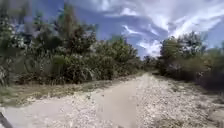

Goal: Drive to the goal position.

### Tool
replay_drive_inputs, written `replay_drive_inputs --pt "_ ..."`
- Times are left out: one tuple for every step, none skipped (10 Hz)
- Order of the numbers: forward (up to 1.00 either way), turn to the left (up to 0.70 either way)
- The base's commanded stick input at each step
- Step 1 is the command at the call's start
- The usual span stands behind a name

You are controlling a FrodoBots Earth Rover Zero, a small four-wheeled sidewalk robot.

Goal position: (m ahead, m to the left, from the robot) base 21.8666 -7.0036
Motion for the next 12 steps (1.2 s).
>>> replay_drive_inputs --pt "0.70 -0.30" --pt "0.70 -0.17" --pt "0.70 0.00" --pt "0.70 -0.09" --pt "0.70 -0.29" --pt "0.70 -0.14" --pt "0.70 -0.23" --pt "0.70 -0.33" --pt "0.70 -0.11" --pt "0.70 -0.25" --pt "0.70 -0.31" --pt "0.70 -0.03"
